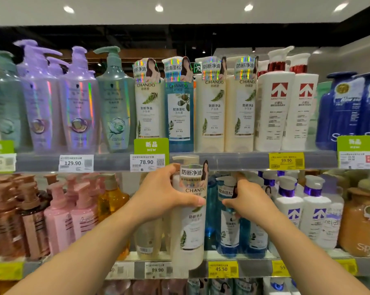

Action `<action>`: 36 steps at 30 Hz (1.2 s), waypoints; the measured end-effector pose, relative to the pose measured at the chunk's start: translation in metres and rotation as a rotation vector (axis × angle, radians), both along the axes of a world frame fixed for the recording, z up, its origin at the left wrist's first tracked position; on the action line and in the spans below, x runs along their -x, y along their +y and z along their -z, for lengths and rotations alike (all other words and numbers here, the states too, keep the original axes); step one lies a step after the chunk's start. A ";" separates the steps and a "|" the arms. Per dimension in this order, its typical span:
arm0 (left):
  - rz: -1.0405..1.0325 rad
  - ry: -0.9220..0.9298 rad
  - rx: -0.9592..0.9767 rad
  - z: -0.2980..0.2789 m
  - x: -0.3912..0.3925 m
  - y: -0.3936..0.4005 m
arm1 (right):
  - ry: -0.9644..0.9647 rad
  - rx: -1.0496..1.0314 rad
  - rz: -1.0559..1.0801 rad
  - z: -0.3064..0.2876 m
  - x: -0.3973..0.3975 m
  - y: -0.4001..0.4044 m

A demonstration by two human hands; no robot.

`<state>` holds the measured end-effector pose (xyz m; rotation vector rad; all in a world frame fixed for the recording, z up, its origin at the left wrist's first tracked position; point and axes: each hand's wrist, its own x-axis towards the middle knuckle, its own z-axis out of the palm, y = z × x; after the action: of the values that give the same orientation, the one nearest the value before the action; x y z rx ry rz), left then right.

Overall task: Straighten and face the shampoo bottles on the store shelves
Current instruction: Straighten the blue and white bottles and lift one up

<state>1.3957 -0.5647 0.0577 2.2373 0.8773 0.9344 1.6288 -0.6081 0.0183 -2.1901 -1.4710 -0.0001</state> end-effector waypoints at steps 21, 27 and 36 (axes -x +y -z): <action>0.214 -0.516 0.060 -0.093 0.058 0.025 | -0.299 -0.525 -0.083 -0.233 0.119 0.057; 0.250 -0.582 0.061 -0.099 0.073 0.034 | -0.225 -0.399 -0.059 -0.246 0.123 0.057; 0.312 -0.609 0.034 -0.106 0.085 0.031 | -0.113 -0.644 -0.272 -0.212 0.121 0.012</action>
<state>1.3109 -0.5338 0.1634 1.8156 0.2569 1.3219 1.5083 -0.5963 0.2307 -1.4878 -1.5456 -0.4478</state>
